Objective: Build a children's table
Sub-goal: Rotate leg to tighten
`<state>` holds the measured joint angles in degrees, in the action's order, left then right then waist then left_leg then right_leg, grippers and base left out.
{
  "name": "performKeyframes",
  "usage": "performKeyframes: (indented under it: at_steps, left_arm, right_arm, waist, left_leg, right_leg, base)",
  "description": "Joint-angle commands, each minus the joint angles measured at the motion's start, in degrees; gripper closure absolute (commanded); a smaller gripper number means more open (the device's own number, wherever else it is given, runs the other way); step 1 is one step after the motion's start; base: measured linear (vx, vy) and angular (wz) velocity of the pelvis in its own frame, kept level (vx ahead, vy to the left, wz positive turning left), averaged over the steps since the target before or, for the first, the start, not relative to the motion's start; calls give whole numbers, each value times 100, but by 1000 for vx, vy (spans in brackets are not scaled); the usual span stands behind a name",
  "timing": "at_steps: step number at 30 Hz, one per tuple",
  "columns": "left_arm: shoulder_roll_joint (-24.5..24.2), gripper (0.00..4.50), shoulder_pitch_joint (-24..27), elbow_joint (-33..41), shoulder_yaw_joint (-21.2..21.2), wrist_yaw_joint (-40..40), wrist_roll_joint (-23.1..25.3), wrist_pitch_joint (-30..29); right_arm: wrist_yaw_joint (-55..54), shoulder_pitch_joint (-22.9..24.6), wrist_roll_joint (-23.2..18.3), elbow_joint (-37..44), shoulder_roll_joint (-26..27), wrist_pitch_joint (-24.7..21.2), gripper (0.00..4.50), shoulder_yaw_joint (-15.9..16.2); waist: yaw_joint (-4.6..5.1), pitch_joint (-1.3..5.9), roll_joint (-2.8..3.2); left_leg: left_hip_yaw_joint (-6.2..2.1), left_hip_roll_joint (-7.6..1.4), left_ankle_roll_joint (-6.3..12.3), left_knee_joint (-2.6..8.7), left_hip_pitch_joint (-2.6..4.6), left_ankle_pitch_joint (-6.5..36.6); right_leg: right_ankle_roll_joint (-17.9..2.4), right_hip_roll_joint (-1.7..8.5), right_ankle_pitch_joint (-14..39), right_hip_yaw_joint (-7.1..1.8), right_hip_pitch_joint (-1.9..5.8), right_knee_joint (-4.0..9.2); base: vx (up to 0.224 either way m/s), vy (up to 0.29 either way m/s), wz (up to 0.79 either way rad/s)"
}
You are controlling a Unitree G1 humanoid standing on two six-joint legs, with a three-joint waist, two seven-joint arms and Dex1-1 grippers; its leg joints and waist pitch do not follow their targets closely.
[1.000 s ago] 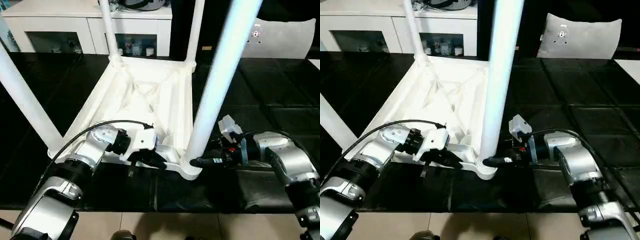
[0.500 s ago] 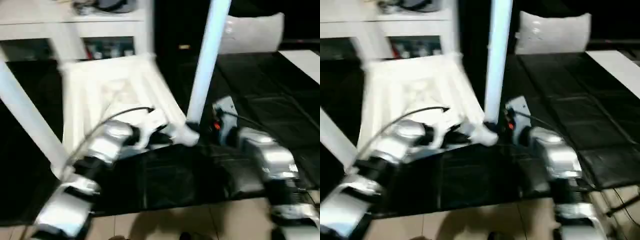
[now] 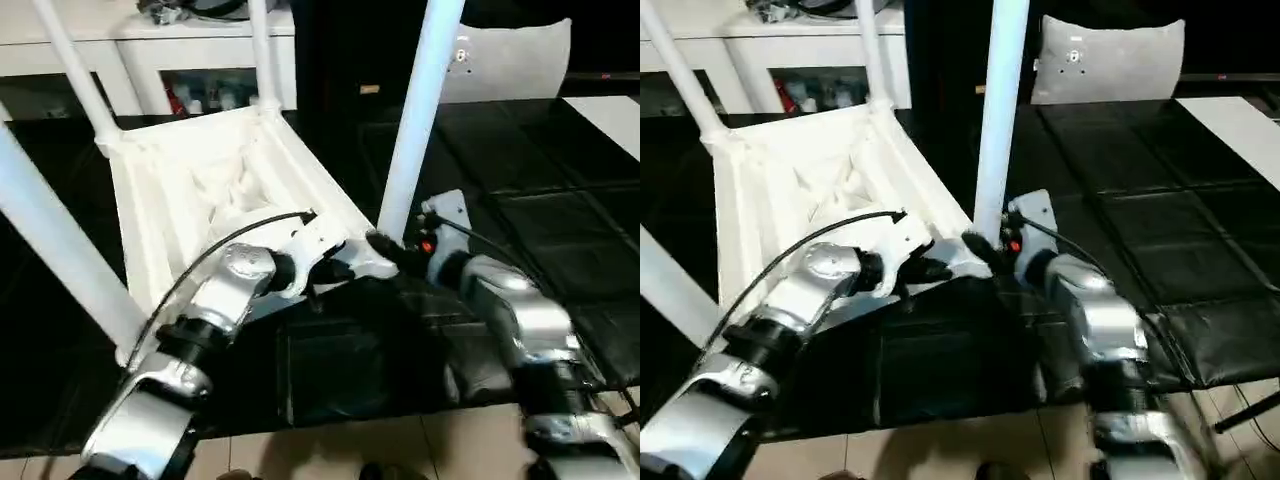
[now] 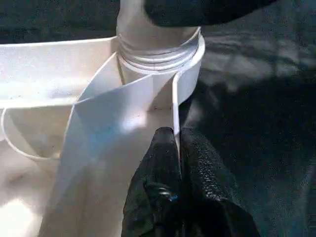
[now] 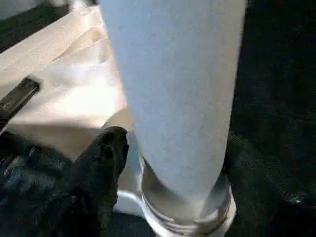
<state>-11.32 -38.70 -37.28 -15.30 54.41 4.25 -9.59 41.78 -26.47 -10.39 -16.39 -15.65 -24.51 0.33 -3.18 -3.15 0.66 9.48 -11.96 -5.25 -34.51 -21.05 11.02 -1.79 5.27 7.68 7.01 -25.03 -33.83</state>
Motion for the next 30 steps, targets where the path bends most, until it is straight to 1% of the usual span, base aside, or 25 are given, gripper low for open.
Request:
performKeyframes:
  at_steps: [1, 3, 5, 6, 7, 8, 9, 10, 11, 12, 13, 14, 15, 16, 17, 18, 20, 21, 23, 24, 27, 30]
  left_arm:
    - [-121, 450, -109, 331, -10, 377, -156, 419]
    - [-312, 450, -77, 274, -77, 707, -158, 581]
    - [-466, 450, -70, 207, -159, 966, -132, 802]
    - [-514, 450, -64, 187, -176, 1127, -169, 919]
    - [-568, 450, -57, 170, -194, 1298, -207, 994]
    - [-663, 450, -56, 146, -267, 1551, -209, 1170]
    - [-764, 450, -62, 105, -345, 1862, -225, 1390]
    - [-804, 450, -65, 92, -378, 1998, -237, 1474]
    - [-827, 450, -68, 85, -397, 2100, -254, 1530]
    - [-841, 450, -74, 74, -415, 2314, -318, 1616]
    - [-841, 450, -74, 74, -415, 2314, -318, 1616]
    - [-842, 450, -75, 75, -423, 2402, -347, 1647]
    - [-865, 450, -69, 107, -483, 2618, -402, 1715]
    - [-888, 450, -53, 174, -545, 2770, -430, 1719]
    - [-892, 450, -49, 190, -556, 2797, -435, 1714]
    - [-890, 450, -53, 205, -573, 2858, -438, 1731]
    - [-886, 450, -55, 222, -586, 2901, -439, 1728]
    - [-882, 450, -72, 203, -603, 2966, -437, 1768]
    - [-877, 450, -104, 159, -631, 3025, -423, 1829]
    - [-857, 450, -139, 88, -619, 3014, -397, 1909]
    - [-857, 450, -189, -34, -617, 2955, -340, 2004]
    - [-871, 450, -198, -74, -619, 2965, -339, 2029]
  right_arm:
    - [406, 44, -66, 119, -162, 144, 77, 56]
    - [885, 49, -150, 101, -419, 246, 59, 77]
    - [1255, 49, -165, 80, -657, 326, 50, 158]
    - [1437, 47, -185, 70, -754, 368, 38, 200]
    - [1659, 44, -206, 50, -871, 421, 38, 251]
    - [1917, 21, -171, -12, -1017, 535, 24, 340]
    - [2186, -34, -112, -129, -1178, 709, 17, 459]
    - [2303, -62, -80, -185, -1242, 798, 17, 517]
    - [2397, -82, -61, -223, -1284, 863, 17, 561]
    - [2720, -89, -87, -238, -1359, 989, 17, 646]
    - [2720, -89, -87, -238, -1359, 989, 17, 646]
    - [2883, -79, -115, -221, -1390, 1033, 17, 683]
    - [3244, -69, -283, -172, -1430, 919, 17, 732]
    - [3481, -72, -409, -139, -1428, 820, 32, 769]
    - [3522, -73, -428, -133, -1425, 810, 44, 777]
    - [3607, -83, -464, -136, -1424, 758, 51, 796]
    - [3664, -91, -484, -140, -1426, 710, 63, 819]
    - [3751, -115, -509, -187, -1434, 701, 77, 877]
    - [3861, -155, -527, -279, -1425, 683, 95, 965]
    - [4003, -186, -525, -355, -1424, 653, 100, 1019]
    - [4177, -177, -532, -346, -1450, 642, 133, 1080]
    - [4256, -167, -563, -311, -1460, 568, 154, 1081]
  waist:
    - [-46, 480, -20]
    - [-73, 466, -24]
    - [-103, 469, -22]
    - [-132, 465, -24]
    - [-148, 466, -24]
    - [-190, 473, -28]
    - [-215, 471, -31]
    - [-240, 475, -20]
    - [-247, 481, -30]
    - [-286, 483, -20]
    - [-298, 485, -49]
    - [-335, 487, -35]
    - [-360, 486, -31]
    - [-374, 488, -32]
    - [-394, 489, -35]
    - [-416, 485, -72]
    - [-453, 476, -60]
    - [-467, 475, -71]
    - [-464, 471, -69]
    - [-464, 475, -64]
    - [-460, 468, -77]
    - [-460, 472, -83]
  left_leg:
    - [32, -34, 554, 326, 2, 845]
    - [35, -42, 525, 333, 19, 922]
    - [35, -46, 523, 330, 36, 947]
    - [38, -52, 513, 331, 31, 932]
    - [38, -56, 505, 332, 28, 929]
    - [32, -65, 505, 331, 28, 935]
    - [45, -76, 502, 332, 45, 953]
    - [47, -82, 499, 331, 61, 939]
    - [49, -88, 497, 326, 58, 913]
    - [57, -90, 497, 321, 49, 890]
    - [62, -92, 505, 320, 48, 903]
    - [60, -105, 510, 322, 57, 899]
    - [58, -111, 533, 321, 52, 909]
    - [56, -112, 547, 321, 45, 905]
    - [51, -121, 562, 323, 36, 884]
    - [54, -118, 546, 324, 36, 879]
    - [56, -112, 495, 325, 40, 889]
    - [55, -110, 457, 329, 43, 906]
    - [50, -101, 426, 332, 28, 927]
    - [48, -102, 415, 332, 37, 946]
    - [51, -84, 403, 328, 24, 944]
    - [46, -75, 404, 327, 17, 908]
  right_leg:
    - [-849, 256, 1720, -250, 522, 439]
    - [-802, 257, 1857, -255, 505, 455]
    - [-782, 260, 1922, -257, 495, 460]
    - [-780, 252, 1923, -258, 492, 450]
    - [-775, 257, 1927, -259, 497, 445]
    - [-756, 270, 1951, -255, 491, 445]
    - [-766, 267, 1938, -268, 475, 434]
    - [-804, 271, 1883, -274, 462, 428]
    - [-848, 270, 1782, -282, 459, 408]
    - [-960, 263, 1598, -287, 458, 375]
    - [-974, 261, 1587, -285, 462, 370]
    - [-1001, 266, 1558, -289, 457, 354]
    - [-1027, 272, 1546, -290, 464, 350]
    - [-1036, 273, 1531, -291, 469, 346]
    - [-1044, 280, 1489, -297, 473, 334]
    - [-1022, 284, 1550, -295, 472, 346]
    - [-960, 289, 1736, -295, 460, 360]
    - [-904, 292, 1840, -292, 458, 372]
    - [-810, 293, 1988, -284, 468, 387]
    - [-761, 293, 2067, -279, 461, 399]
    - [-660, 282, 2231, -267, 459, 428]
    - [-577, 273, 2305, -257, 464, 437]
  base:
    - [0, 0, 0]
    - [0, 0, 0]
    - [0, 0, 0]
    - [0, 0, 0]
    - [0, 0, 0]
    - [0, 0, 0]
    - [0, 0, 0]
    - [0, 0, 0]
    - [0, 0, 0]
    - [0, 0, 0]
    - [0, 0, 0]
    - [0, 0, 0]
    - [0, 0, 0]
    - [0, 0, 0]
    - [0, 0, 0]
    - [0, 0, 0]
    - [0, 0, 0]
    - [0, 0, 0]
    - [0, 0, 0]
    - [0, 0, 0]
    - [0, 0, 0]
    - [0, 0, 0]
